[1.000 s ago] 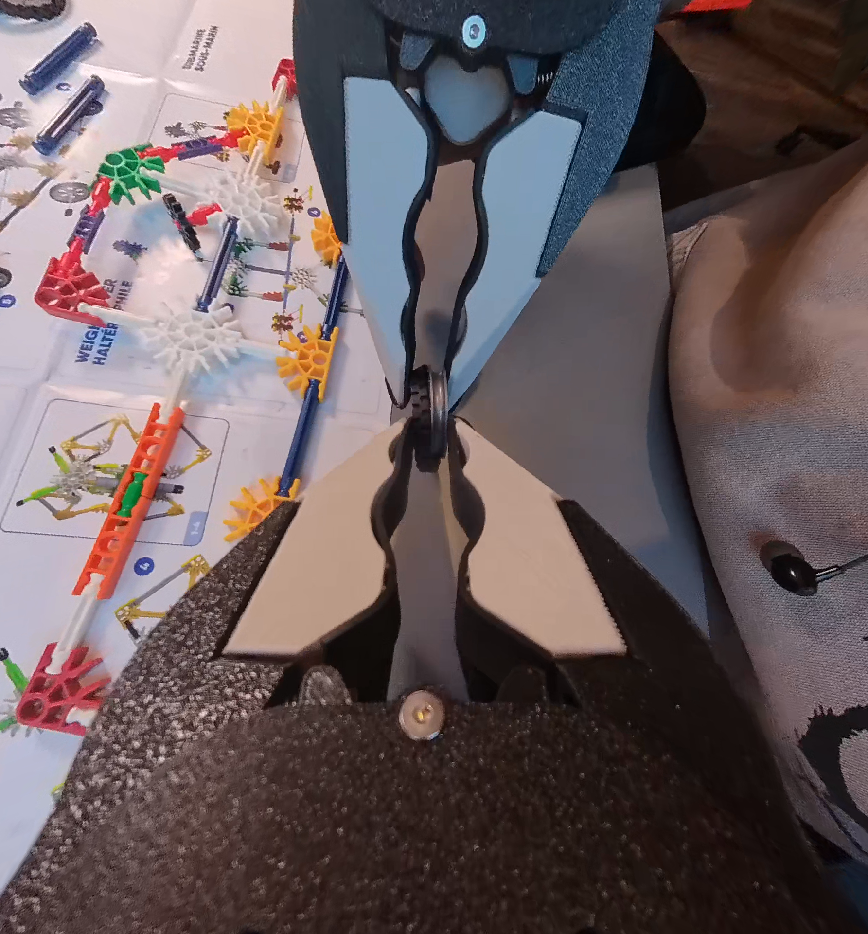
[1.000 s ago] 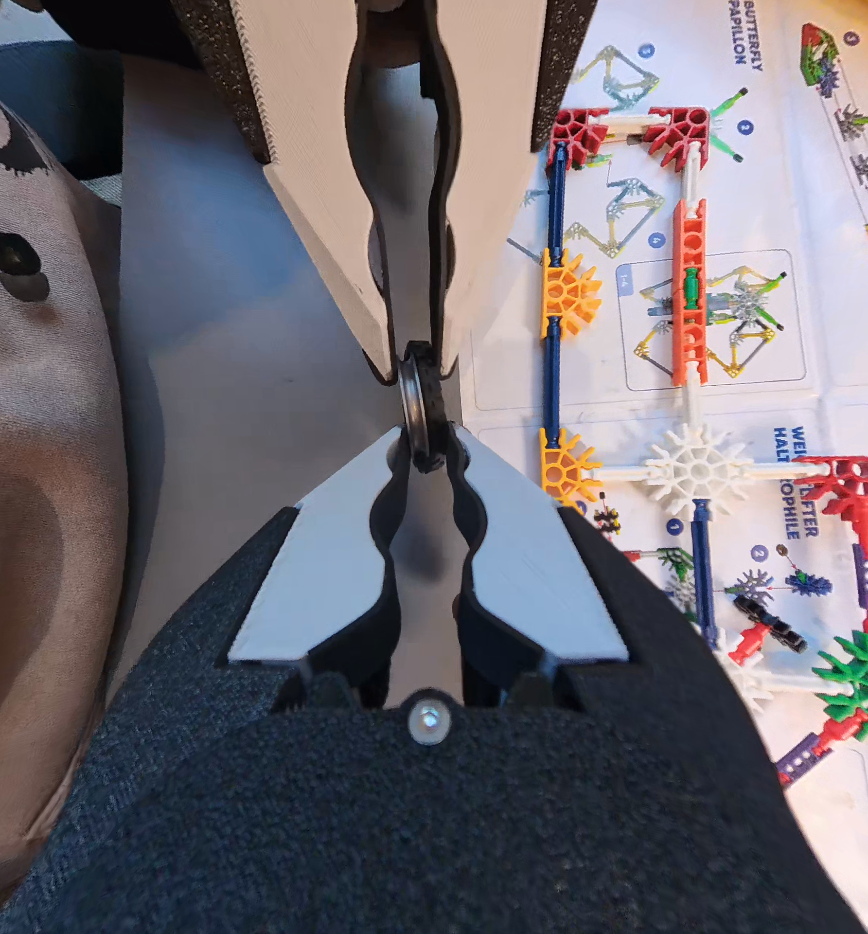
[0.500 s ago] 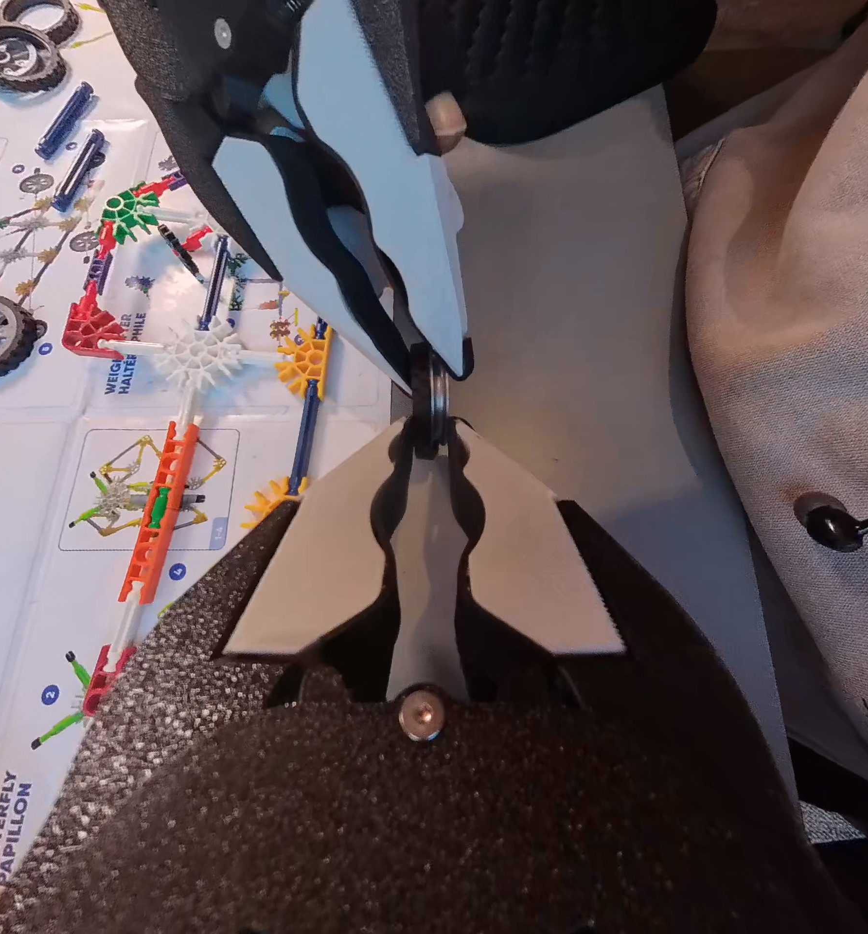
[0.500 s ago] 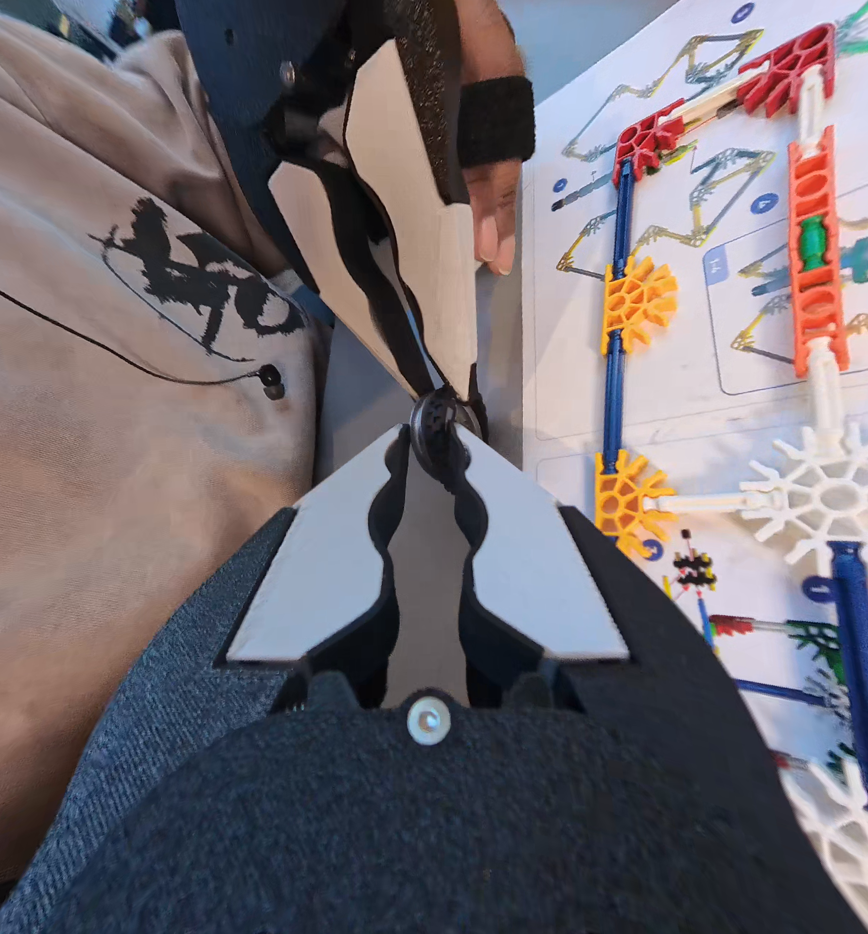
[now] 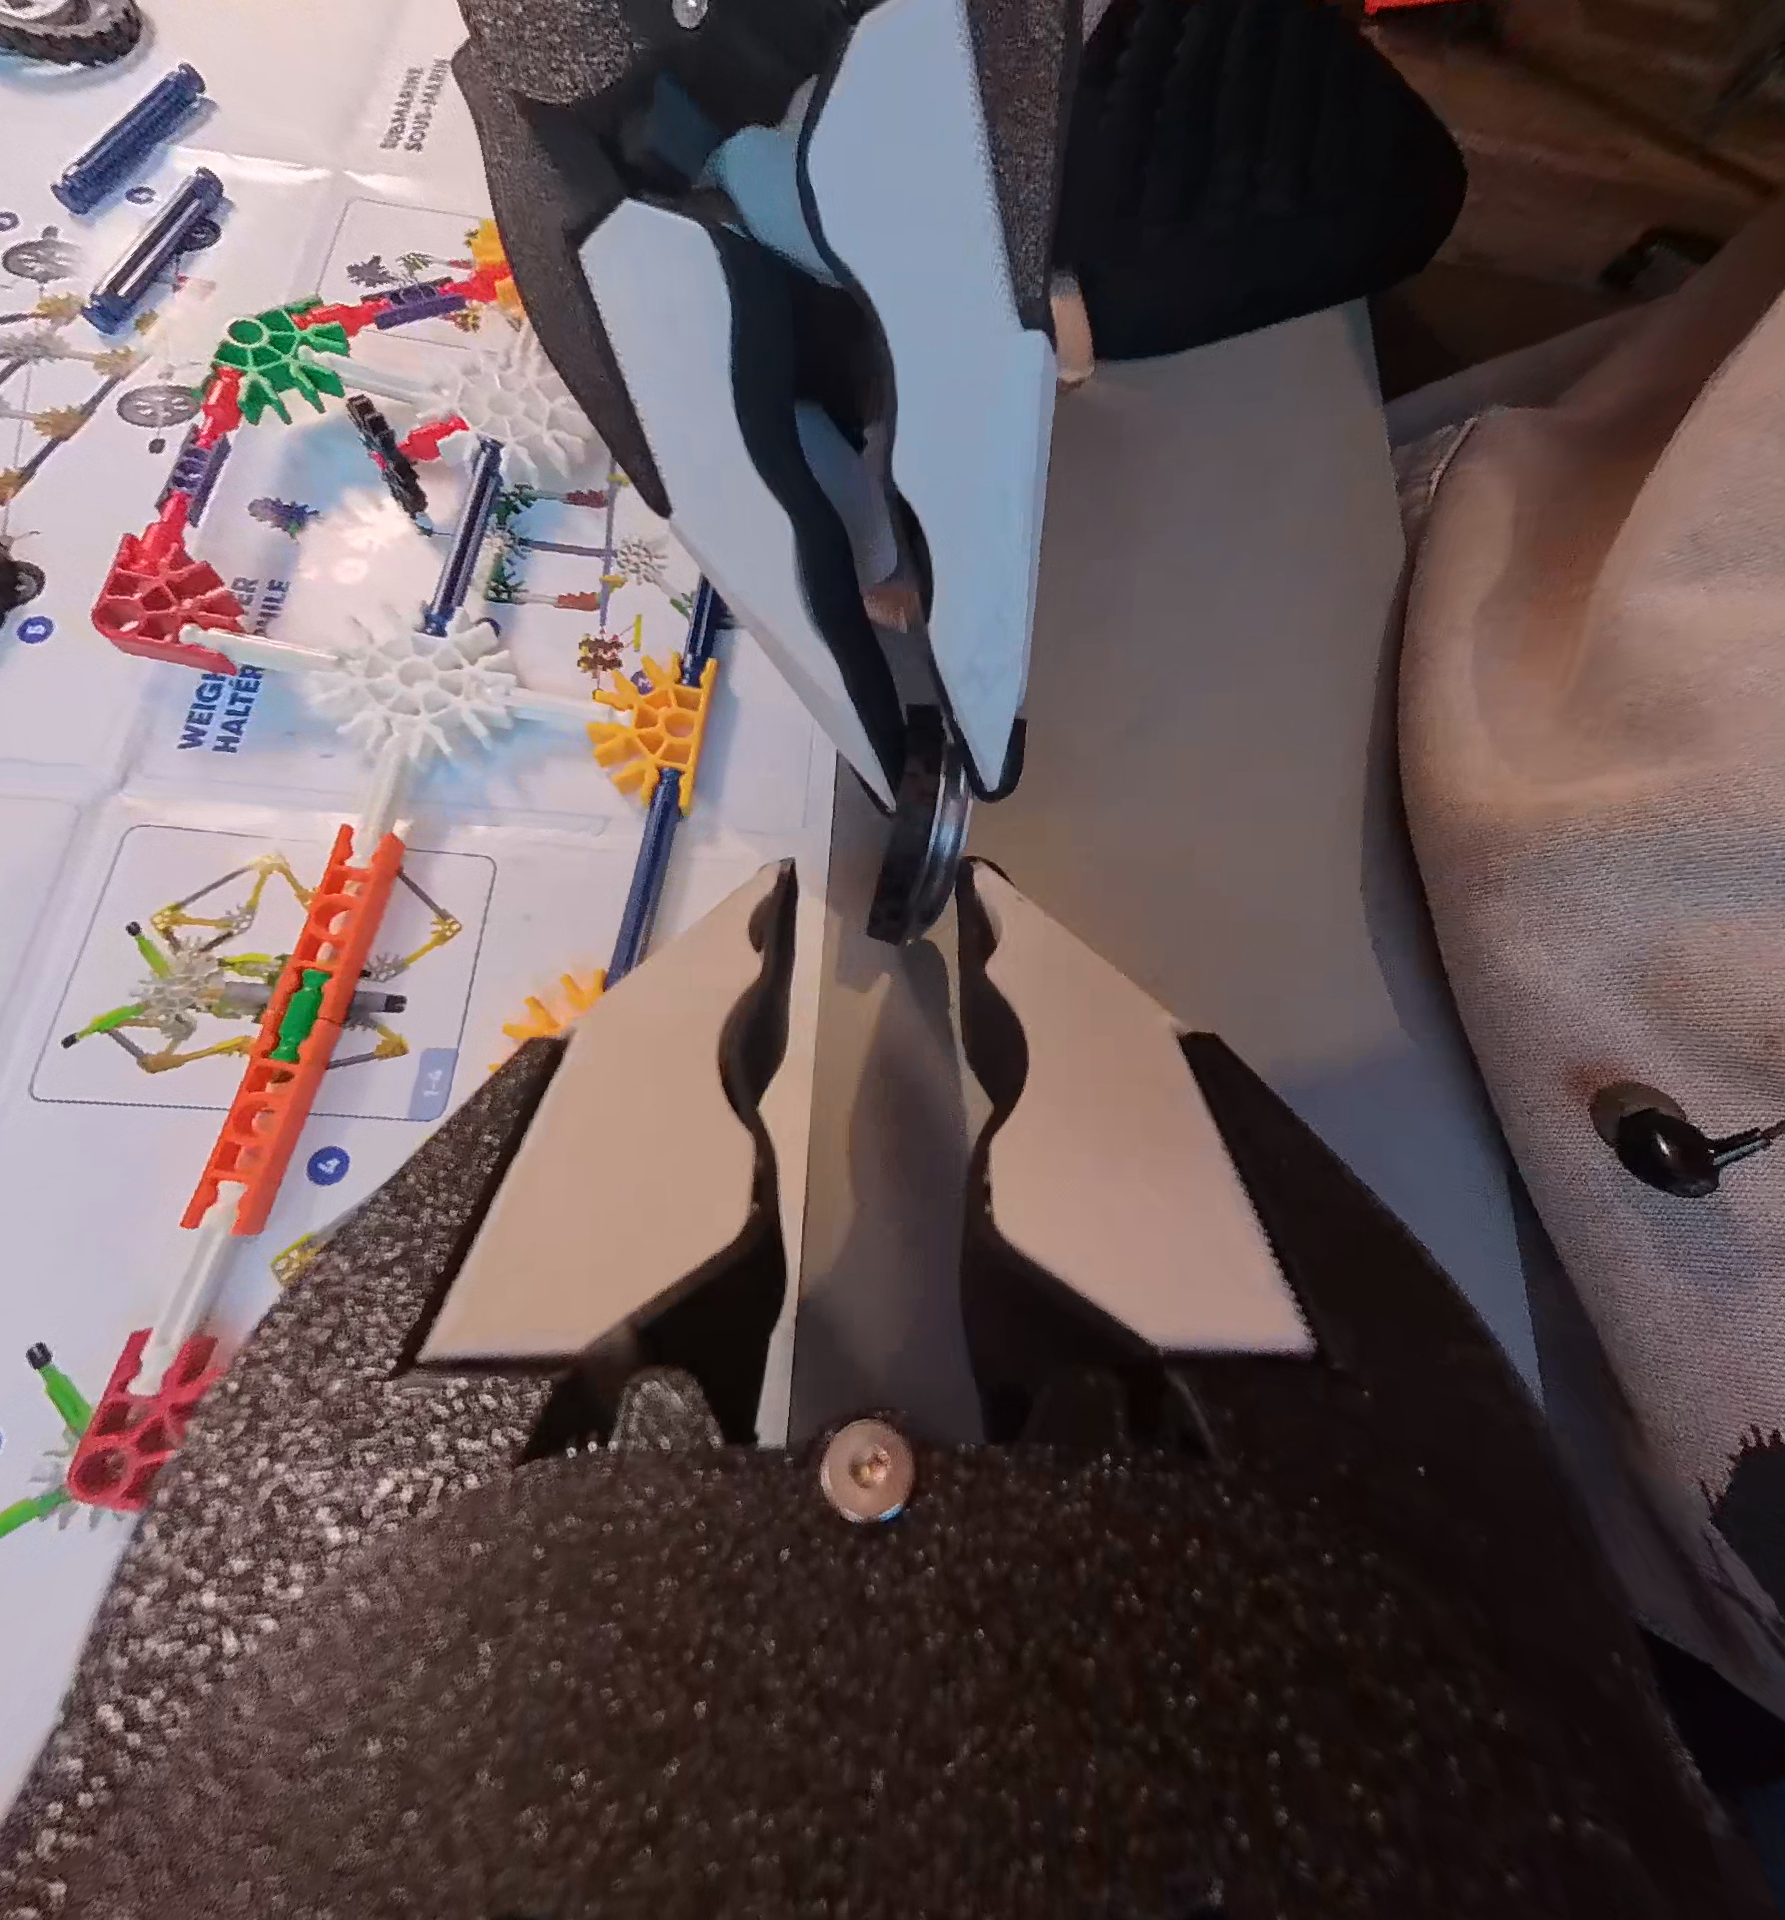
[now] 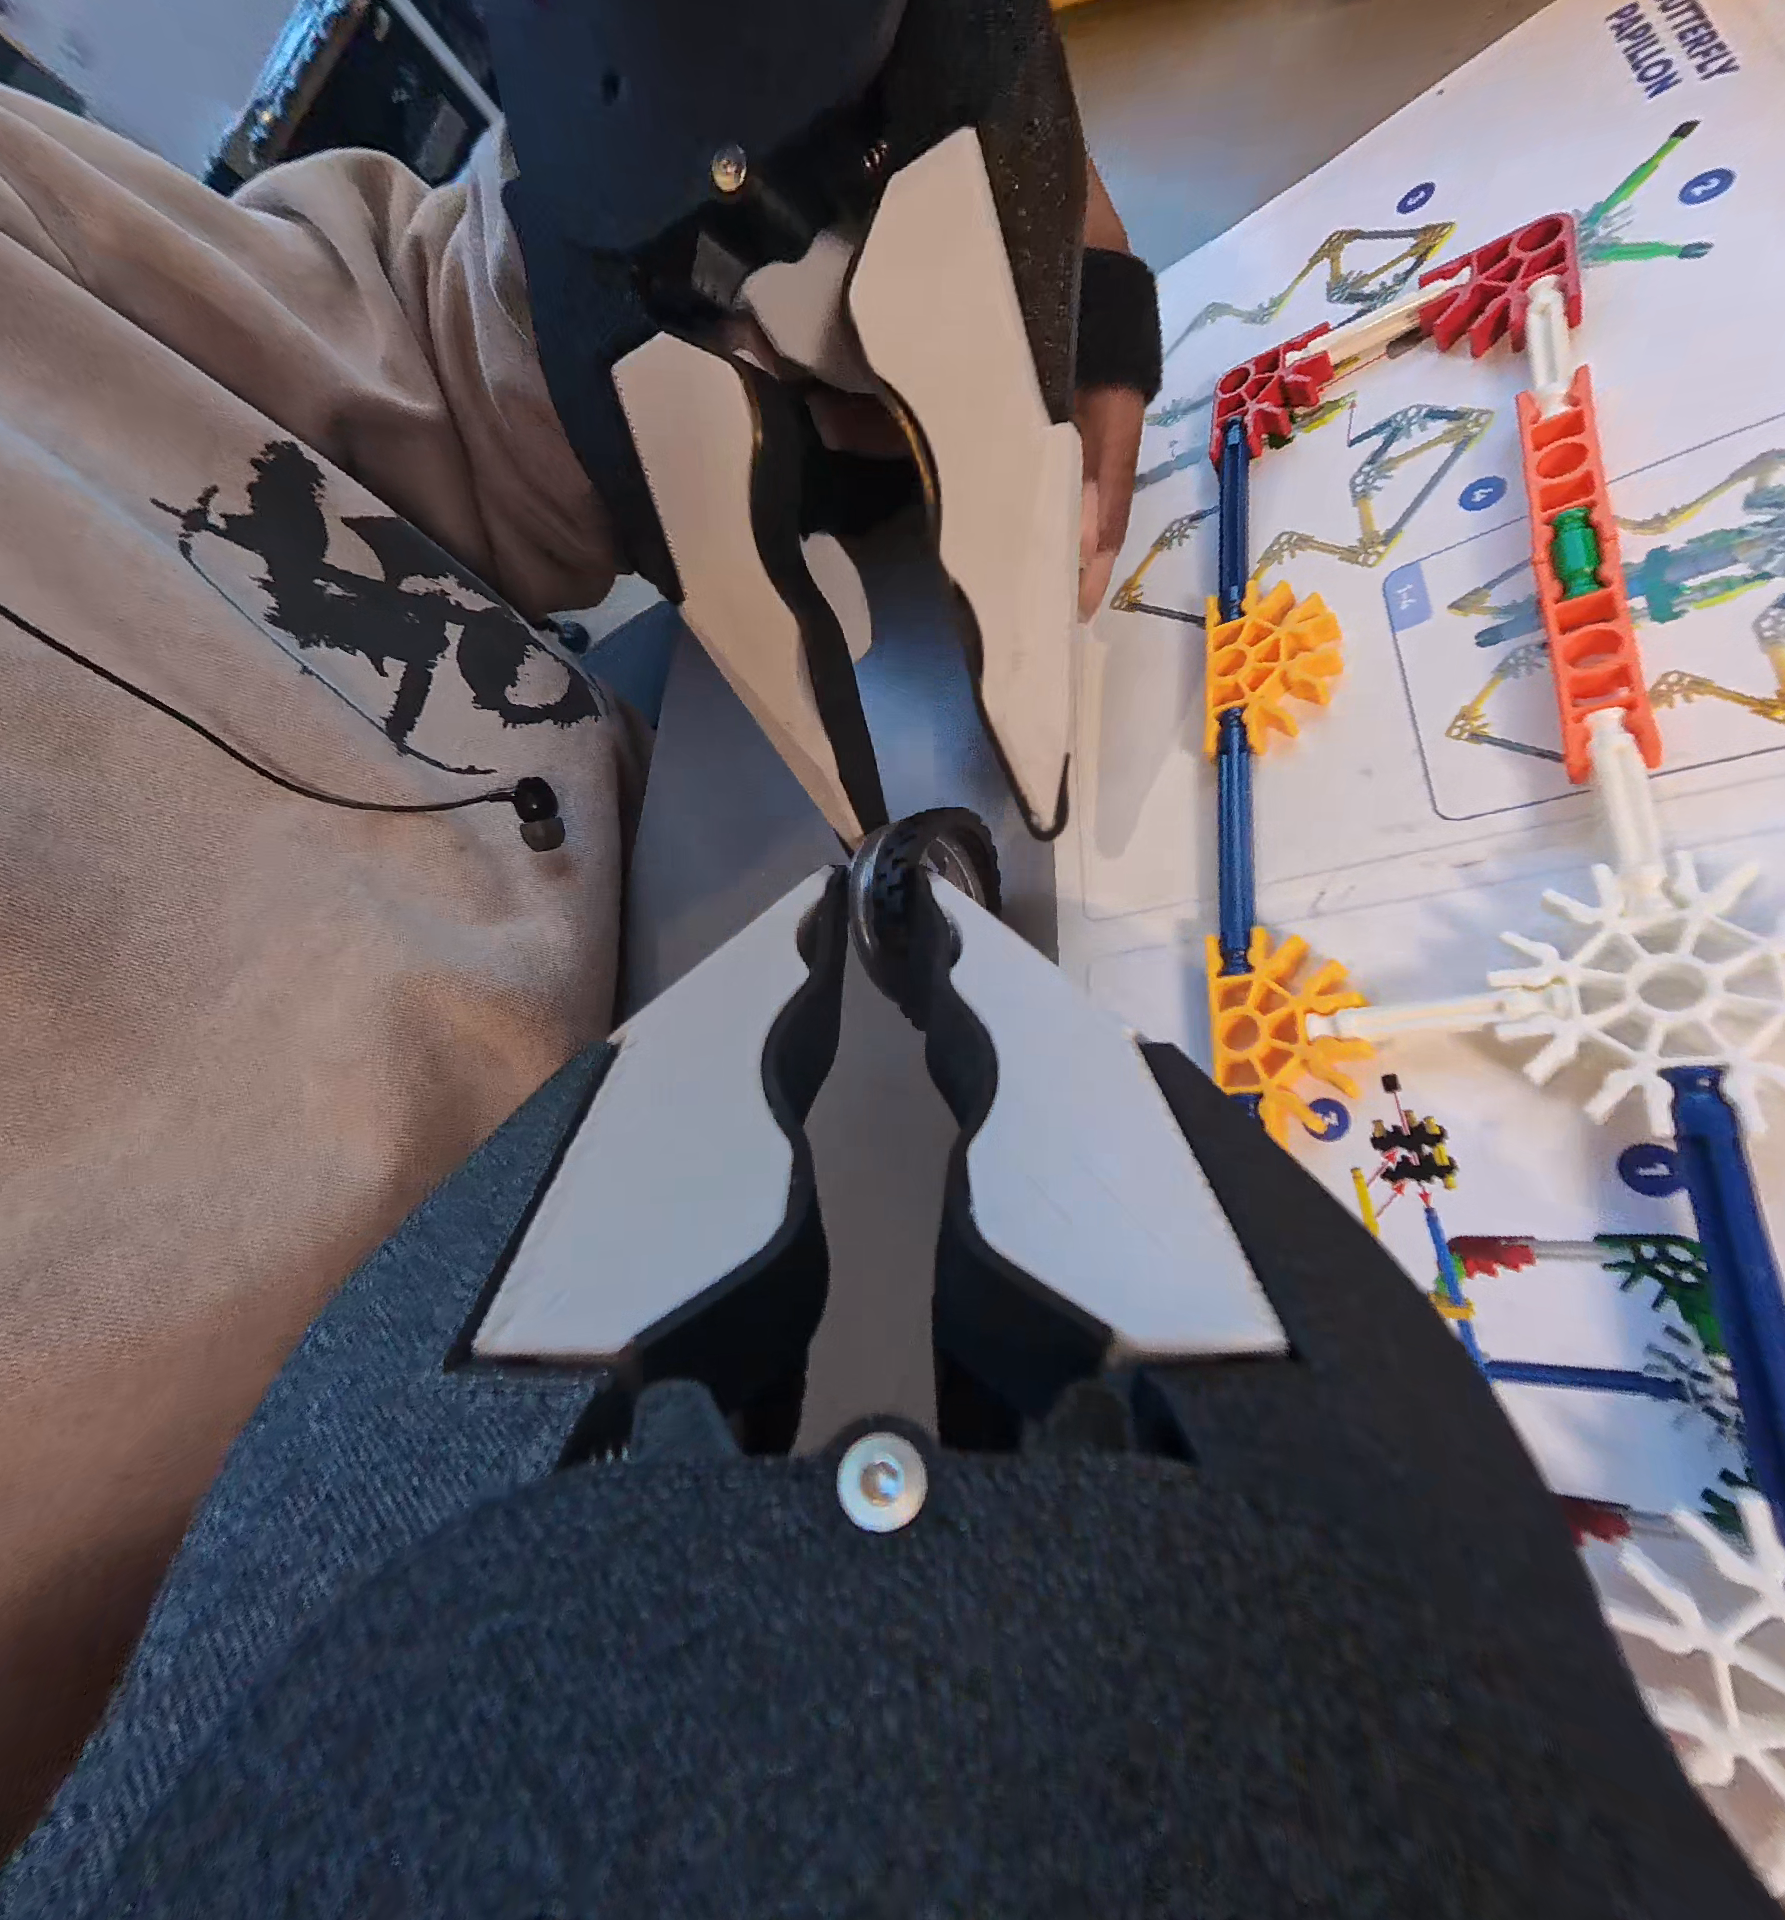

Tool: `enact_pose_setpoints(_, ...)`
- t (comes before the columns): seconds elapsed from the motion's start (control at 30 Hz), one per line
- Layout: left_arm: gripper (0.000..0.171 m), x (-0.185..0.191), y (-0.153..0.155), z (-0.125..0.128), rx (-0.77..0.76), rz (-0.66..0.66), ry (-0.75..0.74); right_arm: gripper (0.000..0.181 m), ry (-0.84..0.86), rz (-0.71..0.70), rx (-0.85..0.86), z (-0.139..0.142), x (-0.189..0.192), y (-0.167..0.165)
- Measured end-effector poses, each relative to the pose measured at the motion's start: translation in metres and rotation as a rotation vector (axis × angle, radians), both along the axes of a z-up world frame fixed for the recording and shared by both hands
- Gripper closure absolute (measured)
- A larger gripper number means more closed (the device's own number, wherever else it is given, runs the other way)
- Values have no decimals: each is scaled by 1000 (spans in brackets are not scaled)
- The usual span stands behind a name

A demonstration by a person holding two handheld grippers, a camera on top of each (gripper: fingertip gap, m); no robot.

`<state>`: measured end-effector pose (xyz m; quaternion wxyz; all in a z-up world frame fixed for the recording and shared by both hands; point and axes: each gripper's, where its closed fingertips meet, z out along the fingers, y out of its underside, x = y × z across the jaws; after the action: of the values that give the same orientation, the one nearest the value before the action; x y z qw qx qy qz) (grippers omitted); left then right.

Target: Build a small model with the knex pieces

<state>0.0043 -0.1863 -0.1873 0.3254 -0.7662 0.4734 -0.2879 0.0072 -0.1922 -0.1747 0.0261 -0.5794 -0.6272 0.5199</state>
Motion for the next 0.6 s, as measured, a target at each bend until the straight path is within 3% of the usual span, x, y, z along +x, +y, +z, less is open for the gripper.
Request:
enact_pose_setpoints(0.07, 158, 5, -3, 0, -26, -26, -25, 171, 13, 3, 43, 0, 1, 3)
enact_pose_setpoints(0.27, 160, 5, 9, -1, -162, 50, -80, 172, 67, -79, 133, -1, -1, 19)
enact_pose_setpoints(0.6, 160, 6, 14, -7, -143, 93, -34, 172, 156, -261, 282, 3, -5, 25)
